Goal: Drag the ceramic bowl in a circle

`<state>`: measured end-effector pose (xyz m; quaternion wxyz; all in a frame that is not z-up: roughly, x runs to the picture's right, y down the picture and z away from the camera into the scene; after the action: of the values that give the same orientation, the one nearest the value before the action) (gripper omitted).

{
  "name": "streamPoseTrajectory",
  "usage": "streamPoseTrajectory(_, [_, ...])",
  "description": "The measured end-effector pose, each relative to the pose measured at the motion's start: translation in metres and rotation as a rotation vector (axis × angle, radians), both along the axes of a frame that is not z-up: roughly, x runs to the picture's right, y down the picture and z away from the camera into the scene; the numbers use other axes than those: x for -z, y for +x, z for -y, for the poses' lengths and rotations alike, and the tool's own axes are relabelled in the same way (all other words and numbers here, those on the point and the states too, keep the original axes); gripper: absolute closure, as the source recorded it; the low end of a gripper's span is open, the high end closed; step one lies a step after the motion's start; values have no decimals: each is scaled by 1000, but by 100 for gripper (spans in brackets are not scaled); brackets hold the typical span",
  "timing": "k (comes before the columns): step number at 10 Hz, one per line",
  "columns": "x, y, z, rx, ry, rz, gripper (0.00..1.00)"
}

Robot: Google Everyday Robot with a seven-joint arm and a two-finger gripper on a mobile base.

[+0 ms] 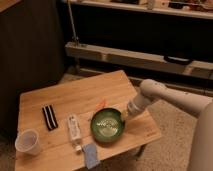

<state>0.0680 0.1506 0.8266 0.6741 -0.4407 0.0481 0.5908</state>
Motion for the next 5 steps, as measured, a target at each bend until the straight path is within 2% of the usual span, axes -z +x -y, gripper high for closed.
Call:
streamPoseTrajectory(1, [-7, -13, 6, 22, 12, -7, 100])
streamPoseTrajectory(3, [-23, -17, 15, 56, 33, -35, 100])
streamPoseTrajectory(4, [-25, -18, 16, 55, 36, -38, 100])
streamPoseTrajectory(5, [-28, -11, 20, 42, 44, -71, 100])
